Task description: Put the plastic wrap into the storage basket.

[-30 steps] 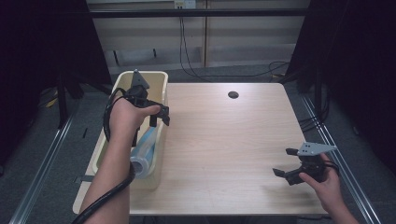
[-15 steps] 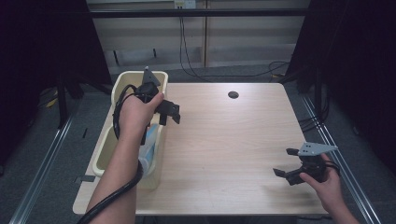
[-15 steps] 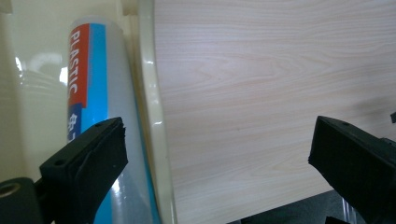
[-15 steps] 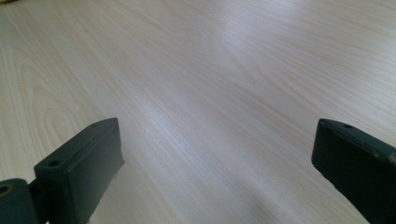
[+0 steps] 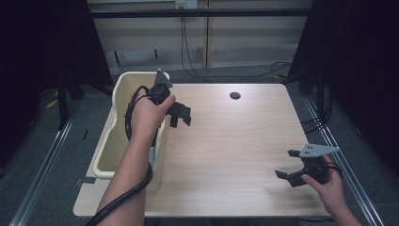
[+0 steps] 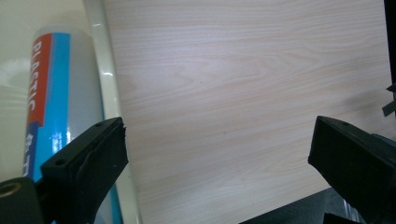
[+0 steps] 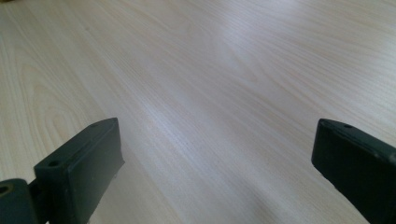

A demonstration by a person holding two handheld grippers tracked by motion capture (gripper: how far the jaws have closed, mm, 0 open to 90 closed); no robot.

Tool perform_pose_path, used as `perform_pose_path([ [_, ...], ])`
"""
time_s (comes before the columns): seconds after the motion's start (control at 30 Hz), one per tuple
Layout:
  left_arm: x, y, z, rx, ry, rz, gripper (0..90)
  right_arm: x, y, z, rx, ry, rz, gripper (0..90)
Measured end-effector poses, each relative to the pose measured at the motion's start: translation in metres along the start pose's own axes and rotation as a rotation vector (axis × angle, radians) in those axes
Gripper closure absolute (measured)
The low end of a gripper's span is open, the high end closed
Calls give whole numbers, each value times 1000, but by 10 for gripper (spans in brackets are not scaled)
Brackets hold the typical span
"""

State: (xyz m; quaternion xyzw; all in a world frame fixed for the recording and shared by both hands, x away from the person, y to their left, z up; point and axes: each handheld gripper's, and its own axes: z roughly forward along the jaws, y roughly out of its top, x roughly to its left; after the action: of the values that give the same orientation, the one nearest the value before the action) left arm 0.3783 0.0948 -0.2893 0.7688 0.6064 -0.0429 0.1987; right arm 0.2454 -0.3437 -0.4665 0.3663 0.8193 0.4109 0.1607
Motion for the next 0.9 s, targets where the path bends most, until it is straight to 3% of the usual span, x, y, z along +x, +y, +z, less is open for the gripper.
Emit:
perform_pose_path([
  [0.37, -14, -2, 13, 15, -12, 60, 46, 0, 0, 0, -4, 5, 2, 16],
  [0.77, -25, -6, 32, 30, -42, 92, 45, 1, -1, 1, -2, 7, 1, 16],
  [0.9, -28, -7, 36, 29, -33, 95, 43, 1, 0, 1, -1, 9, 1, 16],
])
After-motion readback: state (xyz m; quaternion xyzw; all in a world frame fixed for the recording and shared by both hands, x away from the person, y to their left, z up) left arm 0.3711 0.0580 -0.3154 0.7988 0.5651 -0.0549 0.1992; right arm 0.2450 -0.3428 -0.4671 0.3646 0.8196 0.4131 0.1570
